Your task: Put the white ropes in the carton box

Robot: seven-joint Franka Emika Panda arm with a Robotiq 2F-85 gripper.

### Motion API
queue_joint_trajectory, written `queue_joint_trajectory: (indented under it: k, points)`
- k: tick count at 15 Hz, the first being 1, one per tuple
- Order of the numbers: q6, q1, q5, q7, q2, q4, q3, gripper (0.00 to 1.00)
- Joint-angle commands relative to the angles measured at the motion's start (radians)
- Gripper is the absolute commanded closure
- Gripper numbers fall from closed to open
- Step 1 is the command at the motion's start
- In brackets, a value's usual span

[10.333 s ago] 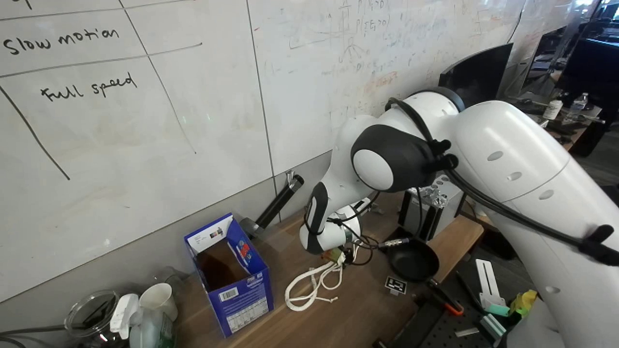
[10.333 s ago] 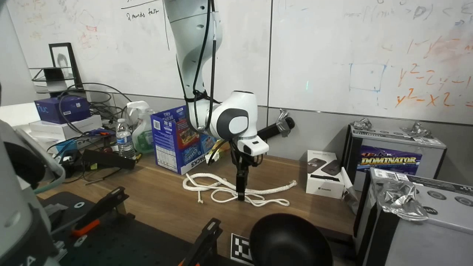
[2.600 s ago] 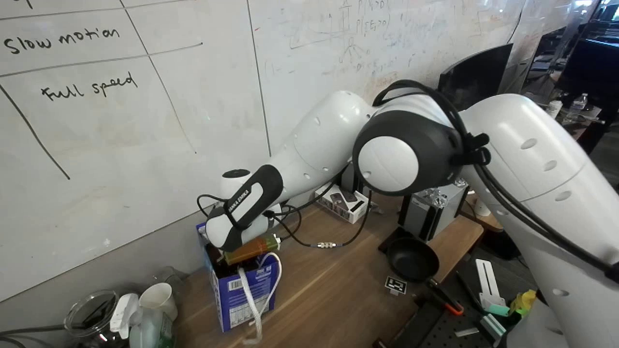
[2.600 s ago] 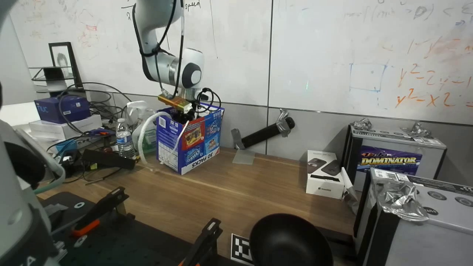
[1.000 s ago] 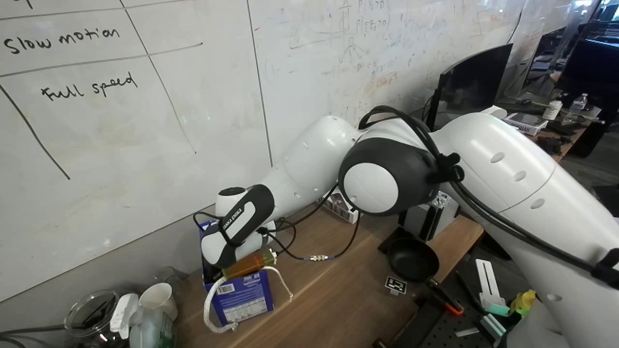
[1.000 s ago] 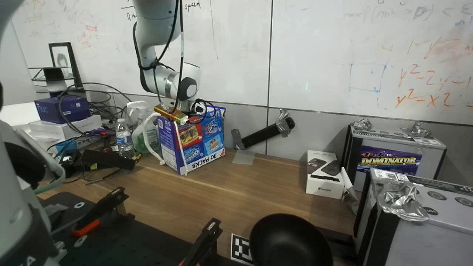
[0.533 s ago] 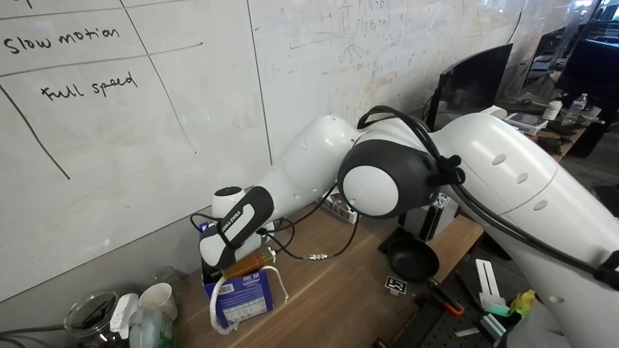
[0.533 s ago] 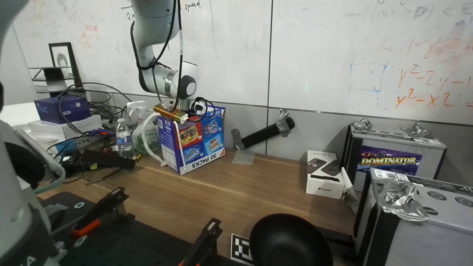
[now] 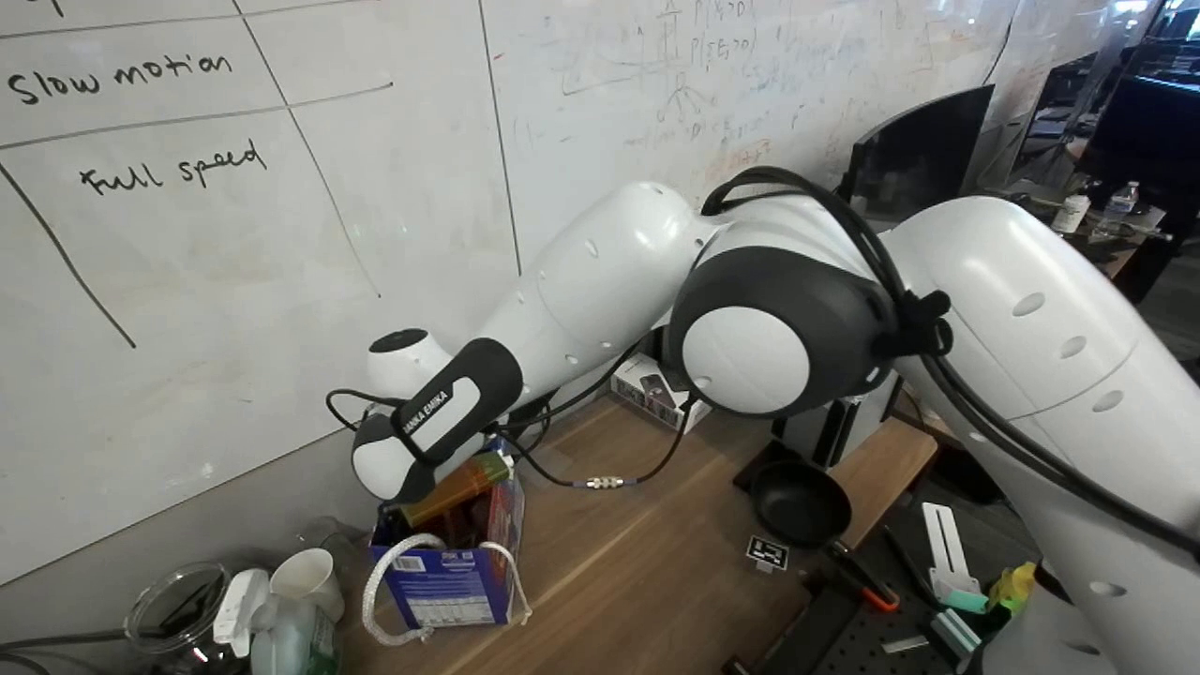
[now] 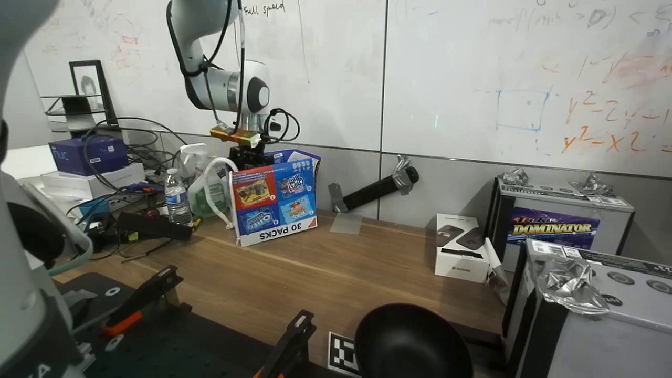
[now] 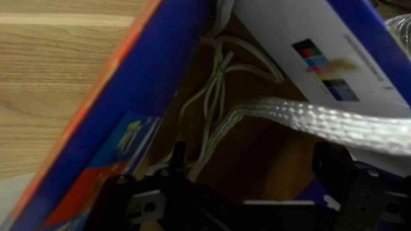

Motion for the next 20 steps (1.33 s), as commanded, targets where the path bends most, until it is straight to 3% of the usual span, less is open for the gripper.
queue_joint_trajectory:
  k: [1,10,20]
  points:
    - [-0.031,0.027,-0.048,0.052,-0.073,-0.026,-0.036,0.00]
    - [0.009,0.077,-0.126,0.212,-0.242,-0.158,-0.075,0.00]
    - [0.036,0.127,-0.120,0.659,-0.436,-0.408,-0.030,0.00]
